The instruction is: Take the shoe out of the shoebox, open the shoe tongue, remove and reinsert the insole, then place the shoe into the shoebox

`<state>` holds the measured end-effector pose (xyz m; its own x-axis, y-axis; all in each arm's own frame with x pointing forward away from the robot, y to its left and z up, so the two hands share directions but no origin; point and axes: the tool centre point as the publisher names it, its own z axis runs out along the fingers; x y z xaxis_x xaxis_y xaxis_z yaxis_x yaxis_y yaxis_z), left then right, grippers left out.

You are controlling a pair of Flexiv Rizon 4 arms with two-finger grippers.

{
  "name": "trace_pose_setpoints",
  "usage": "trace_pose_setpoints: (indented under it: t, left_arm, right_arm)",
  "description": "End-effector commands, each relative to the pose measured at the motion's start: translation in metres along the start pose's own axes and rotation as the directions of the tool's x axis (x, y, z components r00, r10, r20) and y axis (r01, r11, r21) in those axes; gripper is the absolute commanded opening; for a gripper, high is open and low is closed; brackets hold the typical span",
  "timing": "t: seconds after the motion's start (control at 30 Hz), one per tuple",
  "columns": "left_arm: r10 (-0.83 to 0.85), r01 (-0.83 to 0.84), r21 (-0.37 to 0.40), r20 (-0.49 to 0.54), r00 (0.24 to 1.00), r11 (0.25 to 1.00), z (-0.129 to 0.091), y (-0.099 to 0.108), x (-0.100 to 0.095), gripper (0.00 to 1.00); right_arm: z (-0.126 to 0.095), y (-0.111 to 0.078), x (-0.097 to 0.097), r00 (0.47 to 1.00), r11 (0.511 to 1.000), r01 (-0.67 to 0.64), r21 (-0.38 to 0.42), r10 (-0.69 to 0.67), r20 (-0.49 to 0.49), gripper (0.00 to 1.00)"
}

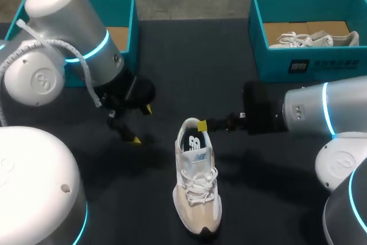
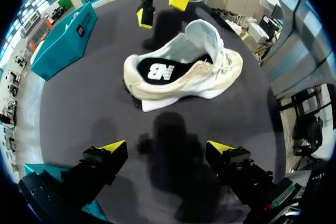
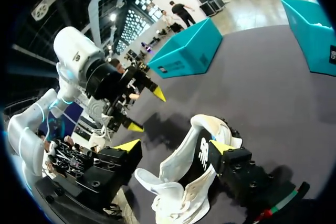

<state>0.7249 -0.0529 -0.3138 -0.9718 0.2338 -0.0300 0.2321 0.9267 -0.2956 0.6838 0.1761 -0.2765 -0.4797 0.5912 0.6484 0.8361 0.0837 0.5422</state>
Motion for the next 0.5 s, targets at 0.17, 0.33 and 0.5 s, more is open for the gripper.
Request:
trace_pose_setpoints:
  t: [0.17,0.33,0.5]
  left_arm:
    - [0.001,0.000,-0.067,0.021,1.000,0.998,-0.038,0.029,-0.006,1.00]
    - [-0.003,0.003,-0.078,0.003,1.000,0.997,-0.054,0.049,-0.014,1.00]
    - [0.001,-0.002,-0.069,-0.009,1.000,0.998,-0.071,0.070,-0.018,1.00]
  right_arm:
    - [-0.001,0.007,0.019,0.977,0.997,-0.030,0.068,0.015,0.213,0.50]
    - [0.000,0.010,0.028,0.962,0.995,-0.042,0.092,0.015,0.274,0.55]
    - [0.002,0.012,0.036,0.951,0.992,-0.061,0.112,0.024,0.308,0.58]
